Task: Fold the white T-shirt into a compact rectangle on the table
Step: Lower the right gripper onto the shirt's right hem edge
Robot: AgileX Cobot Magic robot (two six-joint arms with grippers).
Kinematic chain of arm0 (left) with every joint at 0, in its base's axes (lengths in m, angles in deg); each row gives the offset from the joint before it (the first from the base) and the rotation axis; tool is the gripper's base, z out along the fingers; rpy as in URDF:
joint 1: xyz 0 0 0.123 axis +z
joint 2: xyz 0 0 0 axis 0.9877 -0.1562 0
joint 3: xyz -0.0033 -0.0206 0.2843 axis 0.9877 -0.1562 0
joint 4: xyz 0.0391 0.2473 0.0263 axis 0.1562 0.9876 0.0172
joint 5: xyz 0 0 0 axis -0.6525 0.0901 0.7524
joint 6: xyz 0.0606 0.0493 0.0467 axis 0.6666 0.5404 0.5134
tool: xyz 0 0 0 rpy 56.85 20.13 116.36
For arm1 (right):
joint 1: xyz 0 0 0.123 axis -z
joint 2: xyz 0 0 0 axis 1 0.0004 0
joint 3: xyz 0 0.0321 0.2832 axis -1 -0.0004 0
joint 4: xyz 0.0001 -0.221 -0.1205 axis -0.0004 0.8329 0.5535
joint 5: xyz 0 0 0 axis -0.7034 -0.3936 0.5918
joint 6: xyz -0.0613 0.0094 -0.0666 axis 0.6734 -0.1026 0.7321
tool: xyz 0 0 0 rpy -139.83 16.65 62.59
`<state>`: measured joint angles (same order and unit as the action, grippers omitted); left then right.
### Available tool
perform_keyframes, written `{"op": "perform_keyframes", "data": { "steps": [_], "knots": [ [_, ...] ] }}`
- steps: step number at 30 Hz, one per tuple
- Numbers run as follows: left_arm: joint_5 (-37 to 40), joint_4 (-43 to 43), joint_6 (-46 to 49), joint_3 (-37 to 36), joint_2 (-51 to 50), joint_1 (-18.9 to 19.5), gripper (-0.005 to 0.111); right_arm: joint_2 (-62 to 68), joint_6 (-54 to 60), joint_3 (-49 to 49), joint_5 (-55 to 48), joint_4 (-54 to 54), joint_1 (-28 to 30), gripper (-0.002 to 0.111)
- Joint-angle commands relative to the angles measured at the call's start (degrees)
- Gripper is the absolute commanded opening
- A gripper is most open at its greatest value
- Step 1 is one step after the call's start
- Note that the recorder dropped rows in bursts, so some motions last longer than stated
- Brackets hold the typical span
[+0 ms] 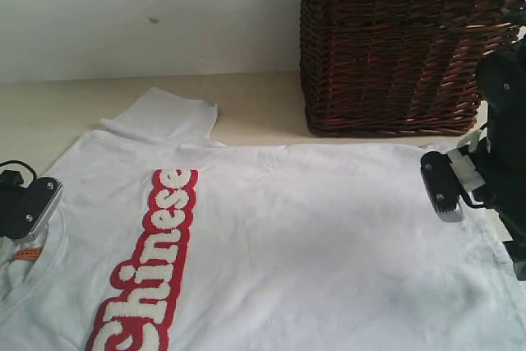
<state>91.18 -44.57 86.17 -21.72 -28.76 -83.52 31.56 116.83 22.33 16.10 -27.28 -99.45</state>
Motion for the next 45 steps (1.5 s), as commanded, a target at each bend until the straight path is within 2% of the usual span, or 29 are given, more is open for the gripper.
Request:
{"op": "perform_keyframes", "data": {
  "steps": [1,3,8,15,22,45],
  "knots": [
    [0.10,-0.01,0.00,-0.14,-0.92,0.12,0.105,0.93,13.47,-0.25,4.19,-8.94,2.96,0.105],
    [0.10,-0.01,0.11,-0.14,-0.92,0.12,0.105,1.19,21.49,-0.25,4.45,-15.07,4.31,0.105],
    [0.10,-0.01,0.13,-0.14,-0.92,0.12,0.105,1.46,19.20,-0.15,8.54,-15.55,7.23,0.105],
    [0.10,-0.01,0.00,-0.14,-0.92,0.12,0.105,1.49,15.76,-0.15,12.11,-13.55,7.47,0.105],
    [0.10,-0.01,0.11,-0.14,-0.92,0.12,0.105,4.11,15.56,-0.15,9.42,-11.45,7.47,0.105],
    [0.10,-0.01,0.01,-0.14,-0.92,0.12,0.105,4.85,15.82,-0.15,11.52,-11.82,7.47,0.105]
  ]
}}
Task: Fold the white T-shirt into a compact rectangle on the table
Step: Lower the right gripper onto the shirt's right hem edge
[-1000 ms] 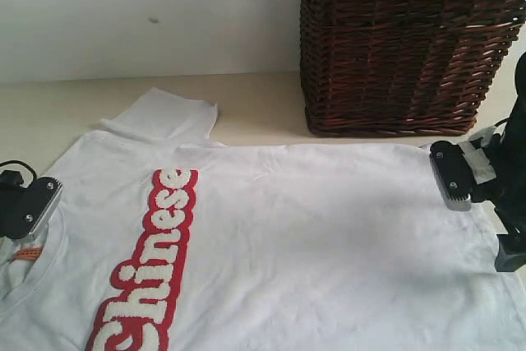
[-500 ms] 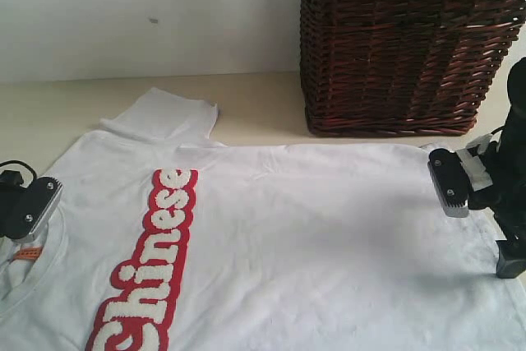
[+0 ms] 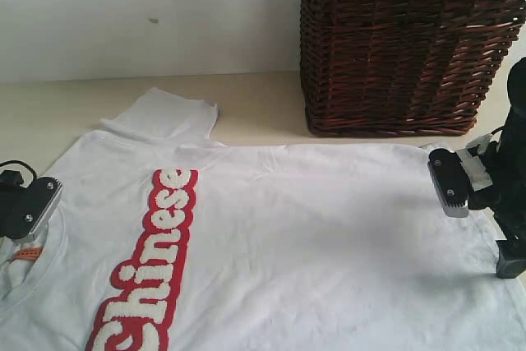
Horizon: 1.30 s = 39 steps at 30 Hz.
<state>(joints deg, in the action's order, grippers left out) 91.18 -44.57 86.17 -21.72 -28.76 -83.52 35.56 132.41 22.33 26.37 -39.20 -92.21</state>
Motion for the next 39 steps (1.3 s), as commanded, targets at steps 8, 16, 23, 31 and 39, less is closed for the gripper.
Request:
{"op": "perform_keyframes", "data": {
  "steps": [8,16,23,31,39],
  "knots": [
    [0.10,-0.01,0.12,-0.14,-0.92,0.12,0.105,0.85,0.10,-0.15,1.28,0.10,0.22,0.105],
    [0.10,-0.01,0.01,-0.14,-0.92,0.12,0.105,0.85,-0.02,-0.15,0.89,-1.72,0.22,0.105],
    [0.10,-0.01,0.07,-0.14,-0.92,0.12,0.105,0.85,-0.24,-0.15,2.01,-1.29,0.22,0.105],
    [0.10,-0.01,0.00,-0.14,-0.92,0.12,0.105,0.85,-0.24,-0.15,3.06,-1.03,0.22,0.105],
    [0.10,-0.01,0.09,-0.14,-0.92,0.12,0.105,0.85,0.00,-0.25,5.13,1.51,0.22,0.085]
  ]
}}
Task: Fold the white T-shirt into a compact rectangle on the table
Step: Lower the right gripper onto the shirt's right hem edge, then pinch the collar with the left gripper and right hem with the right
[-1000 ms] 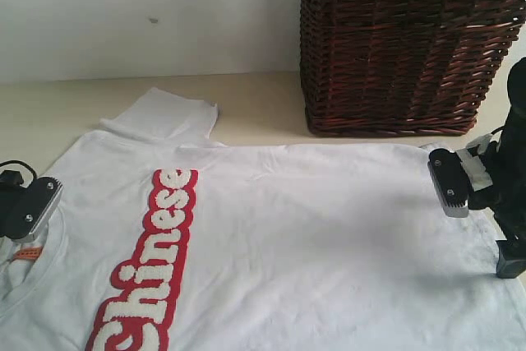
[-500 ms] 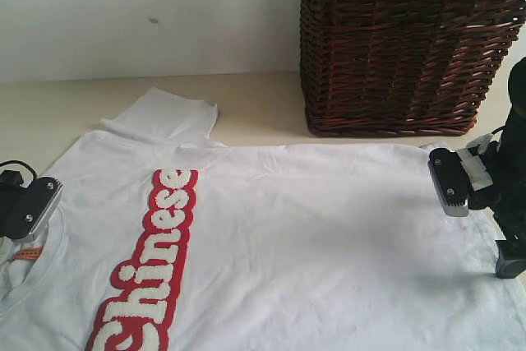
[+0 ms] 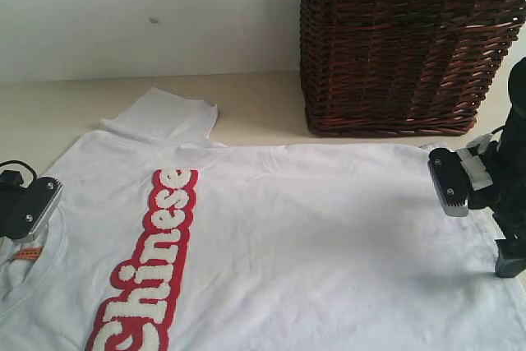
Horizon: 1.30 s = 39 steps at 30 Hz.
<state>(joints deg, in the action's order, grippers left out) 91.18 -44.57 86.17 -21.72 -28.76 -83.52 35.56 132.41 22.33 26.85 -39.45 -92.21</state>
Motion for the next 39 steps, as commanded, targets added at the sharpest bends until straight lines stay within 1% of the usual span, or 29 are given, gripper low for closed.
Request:
{"op": "perform_keyframes", "data": {
  "steps": [1,2,3,4,6,7,39],
  "knots": [
    [0.10,-0.01,0.09,-0.14,-0.92,0.12,0.105,0.85,0.00,-0.25,4.54,1.74,0.22,0.075],
    [0.10,-0.01,0.09,-0.14,-0.92,0.12,0.105,0.85,0.00,-0.25,4.10,1.74,0.22,0.065],
    [0.10,-0.01,0.01,-0.14,-0.92,0.12,0.105,0.85,0.00,-0.25,3.87,1.74,0.22,0.049],
    [0.10,-0.01,0.01,-0.14,-0.92,0.12,0.105,0.85,0.00,-0.25,3.87,1.74,0.22,0.038],
    [0.10,-0.01,0.01,-0.14,-0.92,0.12,0.105,0.85,-0.11,-0.25,3.62,1.74,0.22,0.009],
    [0.10,-0.01,0.01,-0.14,-0.92,0.12,0.105,0.85,-0.57,-0.25,3.62,1.37,0.22,0.001],
    [0.10,-0.01,0.14,-0.14,-0.92,0.12,0.105,0.85,-0.70,-0.25,4.35,1.53,0.22,0.001]
  ]
}}
